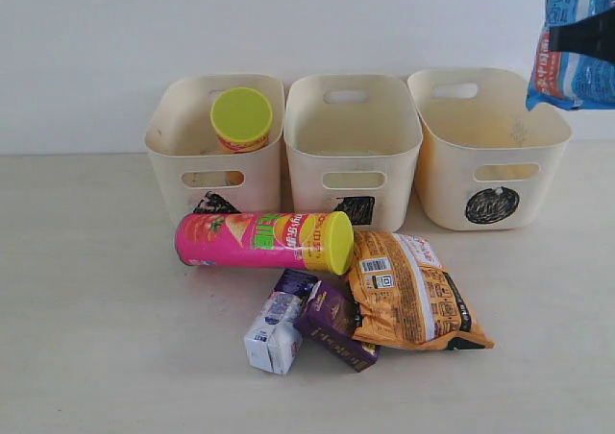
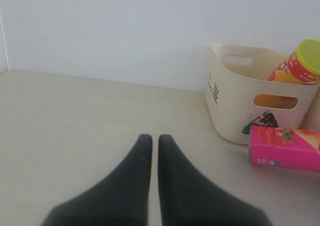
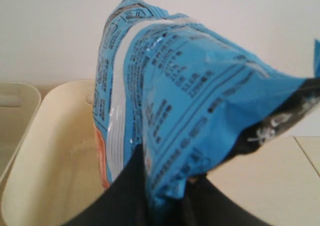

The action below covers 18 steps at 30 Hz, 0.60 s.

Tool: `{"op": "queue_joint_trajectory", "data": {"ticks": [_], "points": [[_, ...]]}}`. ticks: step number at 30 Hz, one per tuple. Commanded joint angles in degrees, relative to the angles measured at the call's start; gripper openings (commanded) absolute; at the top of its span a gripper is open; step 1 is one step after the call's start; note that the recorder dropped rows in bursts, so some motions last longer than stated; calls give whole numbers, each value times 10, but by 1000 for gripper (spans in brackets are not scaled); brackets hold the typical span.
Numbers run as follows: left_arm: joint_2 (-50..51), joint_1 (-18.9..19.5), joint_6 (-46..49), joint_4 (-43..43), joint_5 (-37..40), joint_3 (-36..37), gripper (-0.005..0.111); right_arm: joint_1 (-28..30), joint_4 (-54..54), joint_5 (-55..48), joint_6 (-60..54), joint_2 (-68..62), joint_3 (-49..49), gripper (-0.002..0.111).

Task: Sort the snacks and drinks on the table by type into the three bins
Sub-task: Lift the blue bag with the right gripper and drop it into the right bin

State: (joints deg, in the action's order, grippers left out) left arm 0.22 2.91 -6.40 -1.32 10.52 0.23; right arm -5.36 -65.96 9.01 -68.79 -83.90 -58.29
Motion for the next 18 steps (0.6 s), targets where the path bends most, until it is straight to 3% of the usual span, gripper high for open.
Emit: {"op": "queue_joint_trajectory", "data": {"ticks": [1,14,17,18], "points": [[-2,-1,-4,2,-4,-2,4,2,21,28,-1,-74,-59,0],[-2,-1,-4,2,-4,-2,4,2,21,24,30,-258,-212,1],[-2,-1,-4,2,-4,-2,4,2,21,24,31,-280,-224,14],[-2,-1,-4,2,-4,-2,4,2,21,24,36,-288,-225,23]]}}
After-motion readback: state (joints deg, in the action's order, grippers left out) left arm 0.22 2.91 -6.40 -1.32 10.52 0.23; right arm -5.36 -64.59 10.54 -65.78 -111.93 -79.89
